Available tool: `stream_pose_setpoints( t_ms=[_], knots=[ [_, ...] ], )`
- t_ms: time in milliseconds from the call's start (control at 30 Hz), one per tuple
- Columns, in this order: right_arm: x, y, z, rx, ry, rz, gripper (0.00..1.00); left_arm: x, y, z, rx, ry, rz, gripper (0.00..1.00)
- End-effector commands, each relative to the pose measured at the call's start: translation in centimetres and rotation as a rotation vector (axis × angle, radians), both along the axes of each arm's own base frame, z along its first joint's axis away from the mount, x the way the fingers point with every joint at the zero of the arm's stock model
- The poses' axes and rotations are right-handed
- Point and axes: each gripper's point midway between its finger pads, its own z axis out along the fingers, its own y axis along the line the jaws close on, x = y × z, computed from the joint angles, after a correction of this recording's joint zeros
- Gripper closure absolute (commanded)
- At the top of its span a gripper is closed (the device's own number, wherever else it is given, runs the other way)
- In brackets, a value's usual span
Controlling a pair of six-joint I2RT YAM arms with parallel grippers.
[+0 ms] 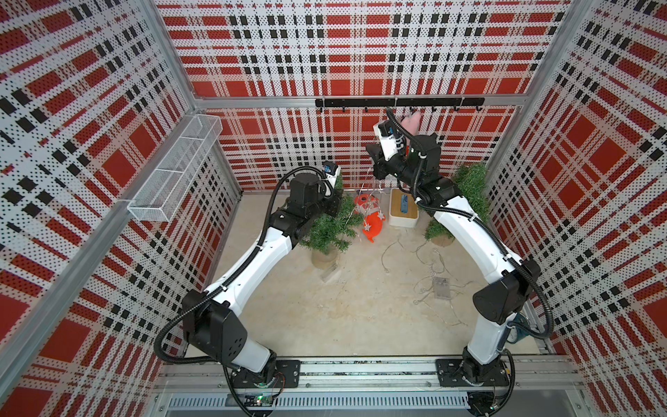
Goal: Wrap string light around the christmas tree
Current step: Move the christmas tree to the center of the board.
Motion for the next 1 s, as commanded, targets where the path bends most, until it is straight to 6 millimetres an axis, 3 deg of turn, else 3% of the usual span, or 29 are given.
stream_pose_setpoints(
  t_ms=[0,167,300,433,567,667,767,967],
  knots=[
    [0.3,-1.5,-0.1,-0.112,-0.019,-0.109,1.00,-2.0,-1.1,4.3,-0.014,-0.081,-0.076,1.00],
    [0.7,-2.9,-0.9,-0.140,-0.009,-0.197,1.00,-1.5,-0.8,3.2,0.034,-0.053,-0.042,1.00],
    [-0.3,-1.7,0.5,-0.085,-0.032,-0.117,0.95,-1.8,-2.1,2.9,0.016,-0.041,-0.075,1.00],
    [0.7,-0.6,0.4,-0.043,-0.054,-0.097,0.97,-3.1,-3.7,5.4,-0.140,-0.054,-0.182,1.00],
    [1.5,-0.4,1.3,0.040,-0.160,-0.083,1.00,-4.4,-5.6,6.5,-0.200,-0.068,-0.274,1.00],
    [1.2,0.3,2.5,0.086,-0.229,-0.023,1.00,-4.2,-6.6,5.6,-0.248,-0.073,-0.304,1.00],
    [0.7,0.5,2.4,0.098,-0.294,0.011,1.00,-3.2,-7.2,3.4,-0.262,-0.046,-0.303,1.00],
    [0.9,-2.0,1.2,0.108,-0.393,-0.079,1.00,-2.7,-8.2,0.5,-0.296,-0.015,-0.325,0.98]
  ],
)
